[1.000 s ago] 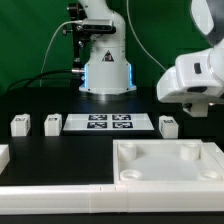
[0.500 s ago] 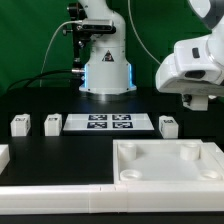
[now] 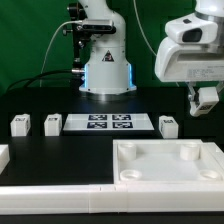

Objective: Assemble one leg

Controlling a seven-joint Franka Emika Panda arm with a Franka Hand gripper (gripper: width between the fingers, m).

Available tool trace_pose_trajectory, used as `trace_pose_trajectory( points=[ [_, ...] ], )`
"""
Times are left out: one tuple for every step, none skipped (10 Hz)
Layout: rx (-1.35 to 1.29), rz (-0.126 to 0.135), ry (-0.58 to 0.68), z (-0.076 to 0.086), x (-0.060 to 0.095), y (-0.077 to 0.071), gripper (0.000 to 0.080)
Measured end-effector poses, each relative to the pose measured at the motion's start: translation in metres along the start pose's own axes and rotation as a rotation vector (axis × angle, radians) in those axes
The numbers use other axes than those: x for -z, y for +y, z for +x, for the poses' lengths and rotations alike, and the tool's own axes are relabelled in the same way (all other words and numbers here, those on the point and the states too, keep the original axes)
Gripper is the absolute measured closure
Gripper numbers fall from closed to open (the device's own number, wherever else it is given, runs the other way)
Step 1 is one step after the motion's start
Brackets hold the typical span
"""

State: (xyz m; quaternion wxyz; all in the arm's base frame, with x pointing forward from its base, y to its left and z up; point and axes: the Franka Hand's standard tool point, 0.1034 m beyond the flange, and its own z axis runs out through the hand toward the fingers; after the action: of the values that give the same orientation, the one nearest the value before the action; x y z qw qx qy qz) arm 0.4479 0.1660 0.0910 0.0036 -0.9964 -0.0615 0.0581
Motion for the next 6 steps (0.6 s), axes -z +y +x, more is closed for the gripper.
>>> trace_pose_trajectory(
  points=[
    [0.01,0.007,0.044,0.004,0.004,0.002,0.0506],
    [0.008,0.006,0.023,0.0,0.001,0.001,0.0506],
    [0.009,0.006,0.024,0.001,0.0,0.001,0.0506],
    [0.009,0.006,0.023,0.0,0.0,0.001,0.0506],
    [0.027,0.008,0.023,0.002,0.0,0.003,0.0506],
    [0.076,0.02,0.035,0.014,0.005,0.015,0.0506]
  ],
)
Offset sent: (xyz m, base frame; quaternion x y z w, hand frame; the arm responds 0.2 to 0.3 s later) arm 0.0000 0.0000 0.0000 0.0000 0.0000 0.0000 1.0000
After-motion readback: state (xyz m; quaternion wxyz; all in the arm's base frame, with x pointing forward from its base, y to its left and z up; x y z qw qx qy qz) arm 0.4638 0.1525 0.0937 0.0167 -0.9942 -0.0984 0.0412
